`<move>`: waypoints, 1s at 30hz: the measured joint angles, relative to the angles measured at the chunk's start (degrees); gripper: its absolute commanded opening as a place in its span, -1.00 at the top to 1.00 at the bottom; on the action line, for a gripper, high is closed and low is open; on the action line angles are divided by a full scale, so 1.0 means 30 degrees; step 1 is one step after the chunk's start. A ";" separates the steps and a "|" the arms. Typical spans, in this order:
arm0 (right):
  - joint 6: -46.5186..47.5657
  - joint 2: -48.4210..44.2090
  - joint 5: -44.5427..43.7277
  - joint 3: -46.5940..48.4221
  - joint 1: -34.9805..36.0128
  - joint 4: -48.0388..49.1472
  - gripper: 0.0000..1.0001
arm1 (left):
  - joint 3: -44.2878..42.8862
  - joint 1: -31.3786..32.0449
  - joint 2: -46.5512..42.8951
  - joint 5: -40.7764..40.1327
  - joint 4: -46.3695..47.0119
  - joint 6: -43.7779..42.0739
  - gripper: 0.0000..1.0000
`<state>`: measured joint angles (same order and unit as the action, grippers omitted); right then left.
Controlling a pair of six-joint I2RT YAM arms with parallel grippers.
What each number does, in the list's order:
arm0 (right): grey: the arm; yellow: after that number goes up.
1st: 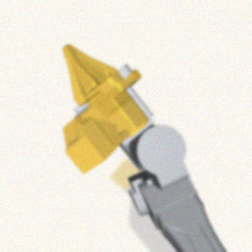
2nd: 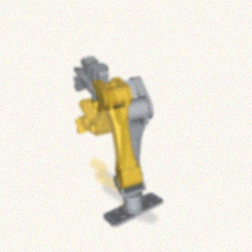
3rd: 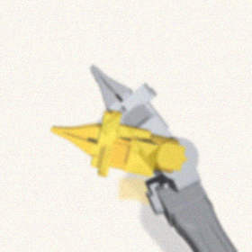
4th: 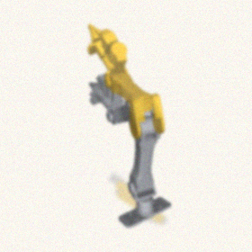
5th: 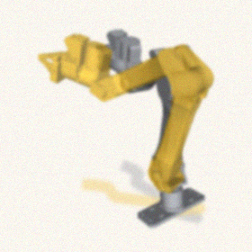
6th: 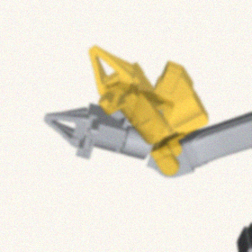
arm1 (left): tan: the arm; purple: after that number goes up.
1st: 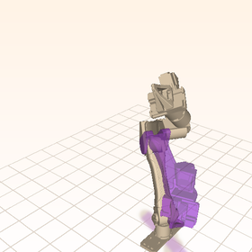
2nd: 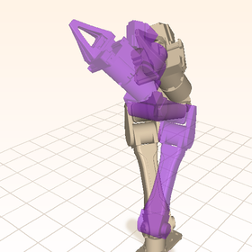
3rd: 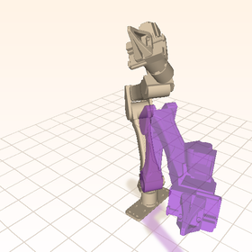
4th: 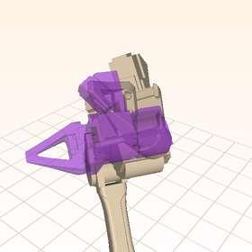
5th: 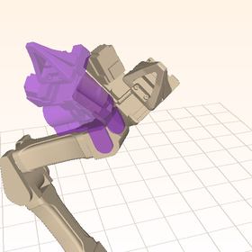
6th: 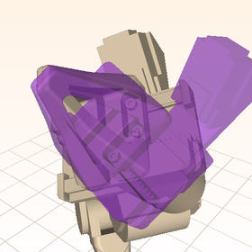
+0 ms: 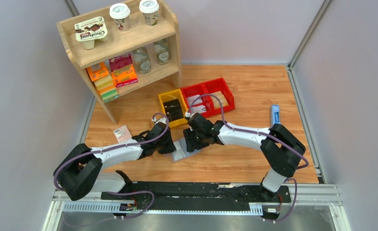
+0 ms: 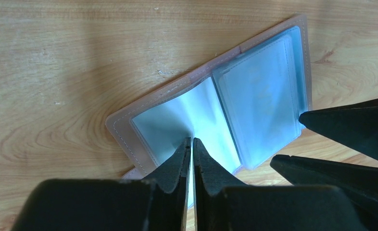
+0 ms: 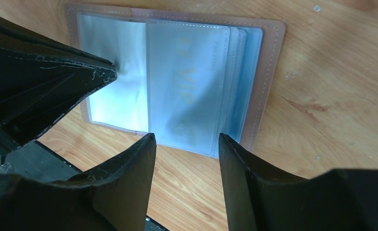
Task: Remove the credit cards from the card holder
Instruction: Remove the credit card from the card holder.
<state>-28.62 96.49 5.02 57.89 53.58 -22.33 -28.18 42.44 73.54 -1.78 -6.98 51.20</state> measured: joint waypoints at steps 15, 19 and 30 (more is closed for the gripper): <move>0.0087 0.0270 0.0117 0.0117 0.0240 -0.0175 0.01 | 0.0044 0.0000 -0.0022 0.0022 0.0066 0.0066 0.77; 0.0153 0.0270 0.0466 0.0189 0.0262 -0.0080 -0.05 | 0.0051 0.0000 -0.0022 0.0044 0.0080 0.0066 0.77; 0.0299 0.0255 0.1880 0.0233 0.0408 0.0525 -0.06 | 0.0146 0.0007 -0.0029 0.0095 0.0277 0.0262 0.77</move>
<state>-27.73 97.25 10.66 58.59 54.81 -20.75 -27.75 42.46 73.45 -1.50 -6.15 51.99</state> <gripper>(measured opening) 0.531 0.116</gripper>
